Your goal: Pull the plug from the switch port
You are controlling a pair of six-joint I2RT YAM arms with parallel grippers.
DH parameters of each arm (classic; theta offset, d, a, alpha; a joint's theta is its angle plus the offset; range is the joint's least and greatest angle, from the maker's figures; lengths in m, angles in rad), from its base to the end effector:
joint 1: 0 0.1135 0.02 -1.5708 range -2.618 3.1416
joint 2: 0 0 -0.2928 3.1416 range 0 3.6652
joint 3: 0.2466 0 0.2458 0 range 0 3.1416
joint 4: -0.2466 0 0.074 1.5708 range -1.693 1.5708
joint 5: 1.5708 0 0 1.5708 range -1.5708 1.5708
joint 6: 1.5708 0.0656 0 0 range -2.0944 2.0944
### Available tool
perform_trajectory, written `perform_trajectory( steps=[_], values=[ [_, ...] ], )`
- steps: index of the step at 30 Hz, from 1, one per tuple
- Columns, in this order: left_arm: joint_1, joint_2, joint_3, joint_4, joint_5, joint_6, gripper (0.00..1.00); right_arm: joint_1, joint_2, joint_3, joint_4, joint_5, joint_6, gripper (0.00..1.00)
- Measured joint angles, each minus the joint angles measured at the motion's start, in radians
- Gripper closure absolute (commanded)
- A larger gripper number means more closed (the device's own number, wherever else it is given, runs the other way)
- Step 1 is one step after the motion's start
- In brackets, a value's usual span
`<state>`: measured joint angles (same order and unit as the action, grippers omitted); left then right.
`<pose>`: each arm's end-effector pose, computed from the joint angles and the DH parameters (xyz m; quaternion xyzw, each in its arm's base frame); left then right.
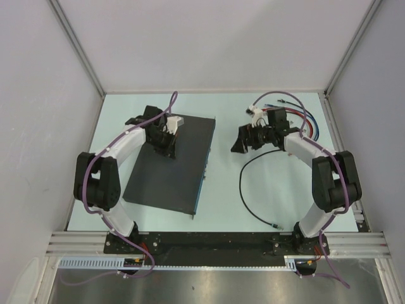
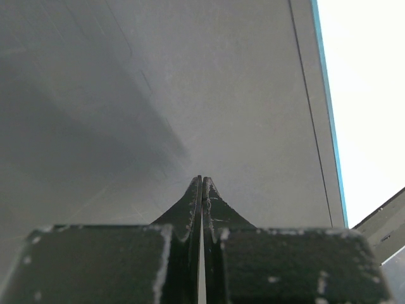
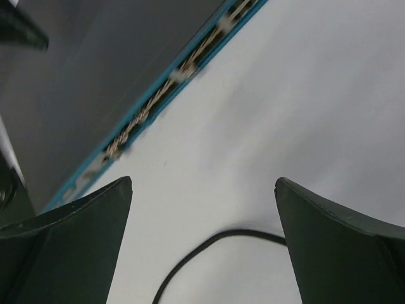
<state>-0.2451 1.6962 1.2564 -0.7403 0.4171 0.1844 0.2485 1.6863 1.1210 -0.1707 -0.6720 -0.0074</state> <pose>0.3320 -0.1104 0.2329 0.2438 0.9291 -0.2088 0.1837 0.3583 0.1331 0.2432 -0.2427 0.8389 0.3452 0.3437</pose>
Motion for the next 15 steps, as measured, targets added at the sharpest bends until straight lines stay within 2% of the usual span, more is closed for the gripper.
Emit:
perform_trajectory(
  steps=[6,10,15],
  values=[
    [-0.007,0.000,-0.027,0.007,0.000,0.000,1.00,0.074,0.006,-0.061,-0.103,-0.164,-0.217,0.00],
    [-0.025,0.000,-0.044,0.014,0.000,0.000,1.00,0.190,0.030,-0.073,-0.142,-0.235,-0.375,0.00],
    [-0.041,0.014,-0.050,0.015,-0.004,0.000,1.00,0.315,0.112,-0.075,-0.126,-0.270,-0.466,0.00]
  ],
)
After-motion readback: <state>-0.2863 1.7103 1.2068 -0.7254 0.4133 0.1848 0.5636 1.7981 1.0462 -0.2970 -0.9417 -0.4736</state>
